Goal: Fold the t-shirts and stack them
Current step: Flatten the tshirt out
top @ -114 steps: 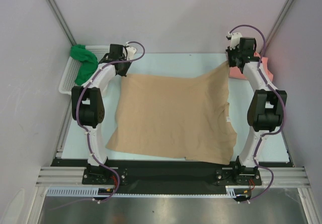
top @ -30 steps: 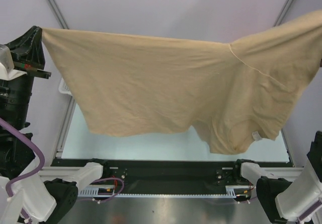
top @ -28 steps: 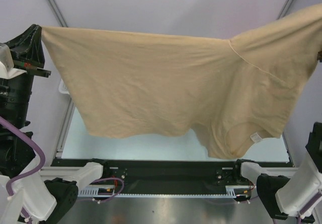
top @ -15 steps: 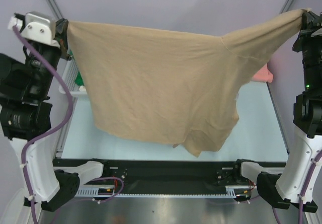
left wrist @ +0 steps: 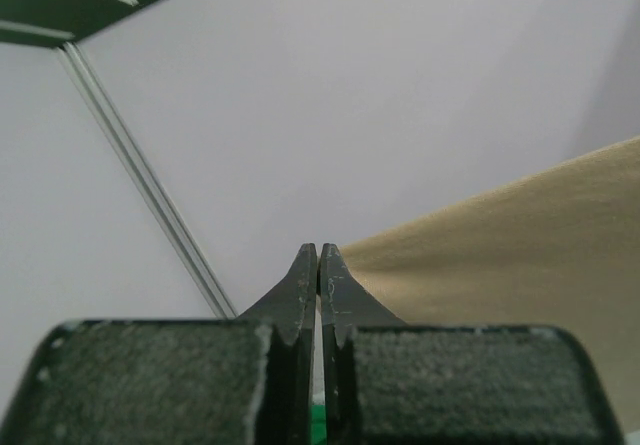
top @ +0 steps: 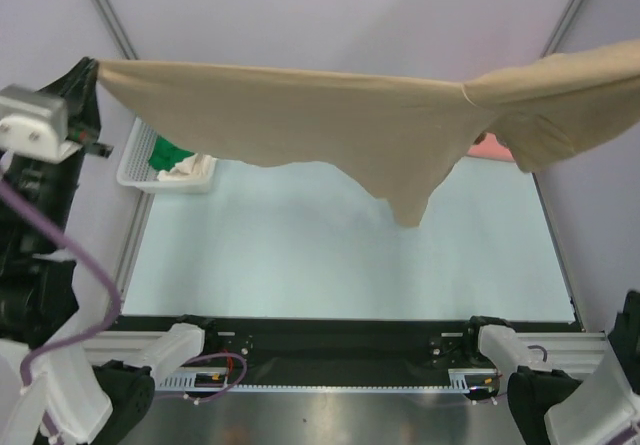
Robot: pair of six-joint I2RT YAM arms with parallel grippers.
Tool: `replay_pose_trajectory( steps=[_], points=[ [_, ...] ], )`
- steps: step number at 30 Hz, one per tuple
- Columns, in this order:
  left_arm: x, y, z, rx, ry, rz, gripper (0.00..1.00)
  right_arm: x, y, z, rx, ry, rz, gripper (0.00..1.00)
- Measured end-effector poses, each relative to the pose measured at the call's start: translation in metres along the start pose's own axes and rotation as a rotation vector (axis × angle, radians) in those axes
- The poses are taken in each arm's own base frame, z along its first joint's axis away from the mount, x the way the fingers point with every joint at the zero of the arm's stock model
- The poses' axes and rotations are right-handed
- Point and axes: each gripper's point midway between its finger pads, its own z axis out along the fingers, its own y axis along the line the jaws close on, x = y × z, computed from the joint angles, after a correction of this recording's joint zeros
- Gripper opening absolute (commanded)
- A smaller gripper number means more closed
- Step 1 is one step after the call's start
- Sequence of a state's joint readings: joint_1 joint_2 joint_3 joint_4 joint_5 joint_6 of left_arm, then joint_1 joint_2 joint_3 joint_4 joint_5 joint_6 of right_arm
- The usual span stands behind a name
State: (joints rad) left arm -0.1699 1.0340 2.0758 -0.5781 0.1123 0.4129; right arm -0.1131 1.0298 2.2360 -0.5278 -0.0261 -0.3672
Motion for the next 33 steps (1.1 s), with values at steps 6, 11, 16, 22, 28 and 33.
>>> replay_pose_trajectory(
  steps=[6, 11, 16, 22, 28, 33],
  points=[
    [-0.060, 0.019, -0.051, -0.067, -0.171, 0.022, 0.00, -0.053, -0.020, -0.040, 0.060, -0.121, -0.003, 0.00],
    [-0.077, 0.025, -0.053, -0.084, -0.220, 0.045, 0.00, -0.062, -0.024, -0.036, 0.077, -0.150, -0.003, 0.00],
    [-0.047, 0.019, -0.015, -0.056, -0.135, 0.040, 0.00, -0.024, -0.012, 0.000, 0.054, -0.086, -0.001, 0.00],
    [0.051, -0.016, 0.055, 0.056, 0.117, -0.013, 0.00, 0.109, 0.039, 0.063, -0.078, 0.145, -0.005, 0.00],
    [0.244, -0.100, 0.071, 0.234, 0.527, -0.087, 0.00, 0.301, 0.118, 0.066, -0.282, 0.474, 0.008, 0.00],
    [0.408, -0.182, 0.028, 0.400, 0.873, -0.138, 0.00, 0.456, 0.187, 0.006, -0.445, 0.760, 0.038, 0.00]
  ],
)
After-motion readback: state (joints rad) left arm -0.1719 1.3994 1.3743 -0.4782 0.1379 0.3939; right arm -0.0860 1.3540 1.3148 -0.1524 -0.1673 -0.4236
